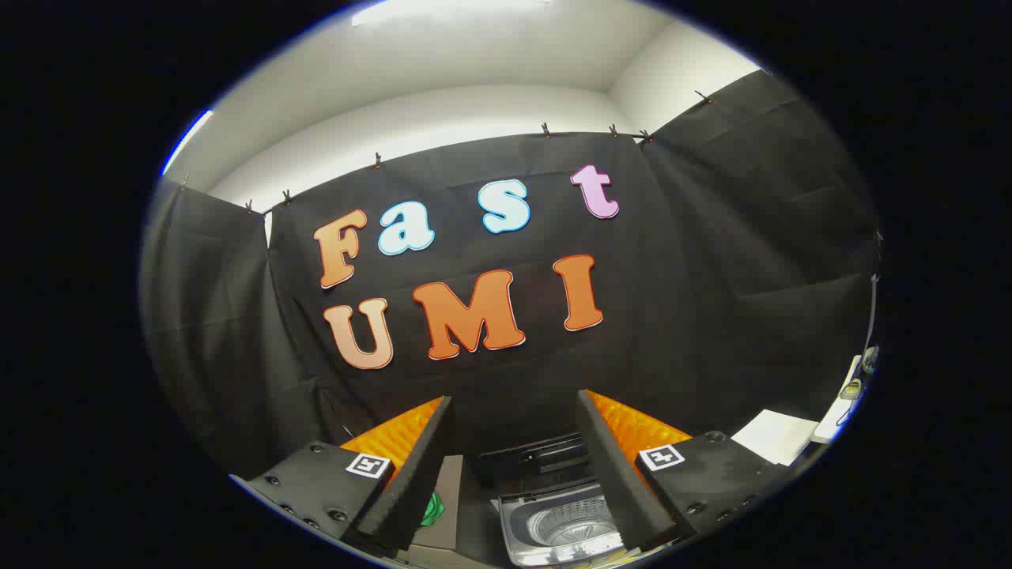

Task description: Put the clothes into the washing machine and then close the washing machine lid.

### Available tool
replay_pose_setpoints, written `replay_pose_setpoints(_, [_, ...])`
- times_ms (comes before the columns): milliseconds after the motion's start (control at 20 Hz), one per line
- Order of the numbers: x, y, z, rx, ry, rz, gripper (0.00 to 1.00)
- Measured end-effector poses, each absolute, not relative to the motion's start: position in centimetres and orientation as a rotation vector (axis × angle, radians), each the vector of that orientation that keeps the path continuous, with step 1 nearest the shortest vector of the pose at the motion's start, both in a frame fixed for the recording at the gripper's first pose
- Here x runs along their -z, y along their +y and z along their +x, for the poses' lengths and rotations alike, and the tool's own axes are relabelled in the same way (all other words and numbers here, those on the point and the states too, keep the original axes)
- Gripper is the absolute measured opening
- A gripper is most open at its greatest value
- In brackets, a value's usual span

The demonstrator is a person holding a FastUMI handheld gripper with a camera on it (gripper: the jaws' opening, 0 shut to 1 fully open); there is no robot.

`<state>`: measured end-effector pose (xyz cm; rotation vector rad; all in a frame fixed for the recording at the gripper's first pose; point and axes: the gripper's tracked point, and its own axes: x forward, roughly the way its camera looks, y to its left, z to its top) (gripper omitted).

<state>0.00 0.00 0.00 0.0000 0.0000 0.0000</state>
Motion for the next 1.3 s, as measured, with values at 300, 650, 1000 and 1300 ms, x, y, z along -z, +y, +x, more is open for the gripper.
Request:
replay_pose_setpoints(300, [0.1, 0.0, 0.0, 0.002, 0.010, -0.017, 0.98])
replay_pose_setpoints(650, [-0.3, -0.4, 0.1, 0.018, 0.005, -0.025, 0.98])
replay_pose_setpoints(1000, [0.5, 0.3, 0.9, 0.015, 0.019, -0.034, 0.98])
replay_pose_setpoints(1300, [2.5, 3.0, 2.5, -0.019, 0.053, -0.055, 0.99])
